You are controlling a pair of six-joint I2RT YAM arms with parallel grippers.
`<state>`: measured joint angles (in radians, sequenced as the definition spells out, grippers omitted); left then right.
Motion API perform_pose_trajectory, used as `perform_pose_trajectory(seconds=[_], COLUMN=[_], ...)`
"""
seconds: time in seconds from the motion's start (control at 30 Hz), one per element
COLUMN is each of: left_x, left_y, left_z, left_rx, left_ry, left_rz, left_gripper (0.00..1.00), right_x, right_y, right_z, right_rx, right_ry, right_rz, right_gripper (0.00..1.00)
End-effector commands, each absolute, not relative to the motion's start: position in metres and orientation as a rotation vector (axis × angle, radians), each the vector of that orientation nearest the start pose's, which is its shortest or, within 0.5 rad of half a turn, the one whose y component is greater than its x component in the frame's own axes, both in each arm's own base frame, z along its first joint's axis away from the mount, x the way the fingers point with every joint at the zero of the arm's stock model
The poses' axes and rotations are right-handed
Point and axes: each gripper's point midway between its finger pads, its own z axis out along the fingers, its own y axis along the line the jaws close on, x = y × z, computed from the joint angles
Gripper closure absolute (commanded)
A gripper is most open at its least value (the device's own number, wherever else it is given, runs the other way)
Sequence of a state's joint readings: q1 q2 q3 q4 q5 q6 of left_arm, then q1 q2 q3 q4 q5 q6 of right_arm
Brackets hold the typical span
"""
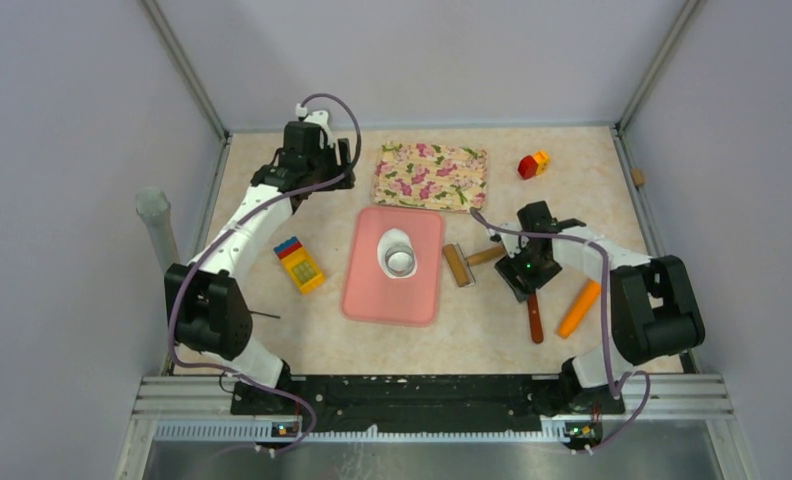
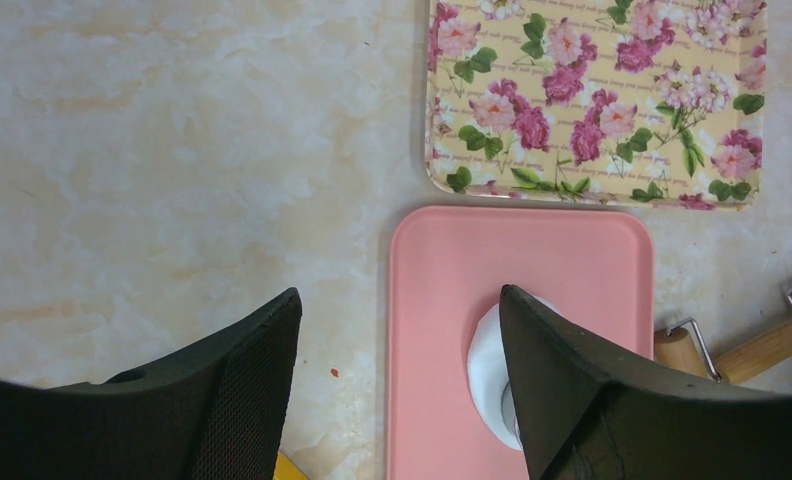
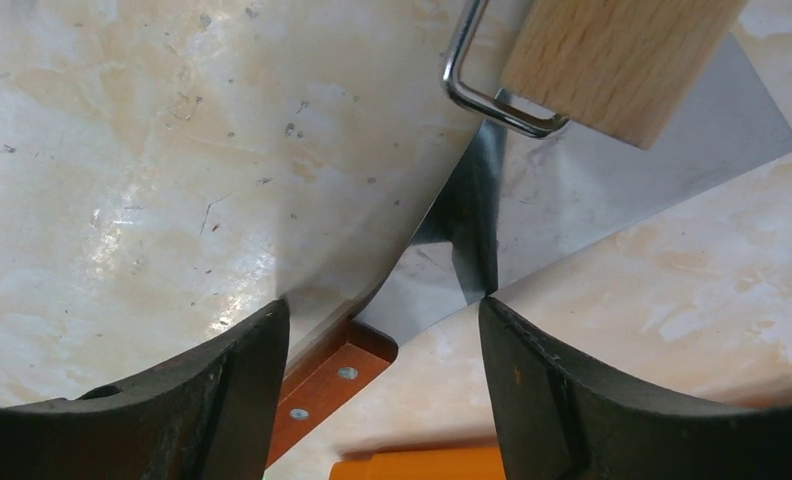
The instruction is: Roll out the dumpling wrappers from the dough
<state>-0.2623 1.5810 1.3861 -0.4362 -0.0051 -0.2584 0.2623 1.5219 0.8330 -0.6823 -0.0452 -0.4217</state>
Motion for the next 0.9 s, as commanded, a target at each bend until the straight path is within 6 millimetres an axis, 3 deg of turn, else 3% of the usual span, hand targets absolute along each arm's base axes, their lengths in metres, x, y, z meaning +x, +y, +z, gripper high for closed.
perform_pose_trajectory(seconds=[0.0, 0.23, 0.47, 0.67, 0.87], left_x=[0.432, 0.427, 0.425, 0.424, 0.421], left_y=[-0.118, -0.115, -0.112, -0.113, -0.115], left_z=[0.23, 0.241, 0.251, 0.252, 0.246], left_rx=[0.003, 0.001, -0.004, -0.004, 0.002], left_ry=[2.173, 2.148, 2.109, 2.106, 2.116], left_rz=[-0.251, -0.24, -0.236, -0.244, -0.262], left_gripper=[0.27, 0.26, 0.26, 0.25, 0.25], right_x=[0.249, 0.255, 0.264, 0.301, 0.346], right_y=[0.033, 0.008, 0.003, -0.016, -0.023], right_z=[0.001, -0.006, -0.016, -0.012, 0.008], right_rx=[-0.871, -0.726, -0.665, -0.523, -0.418], right_ry=[2.824, 2.894, 2.932, 2.892, 2.752], right_rz=[-0.079, -0.096, -0.054, -0.119, -0.175], right_gripper=[0.34, 0.47, 0.74, 0.83, 0.86])
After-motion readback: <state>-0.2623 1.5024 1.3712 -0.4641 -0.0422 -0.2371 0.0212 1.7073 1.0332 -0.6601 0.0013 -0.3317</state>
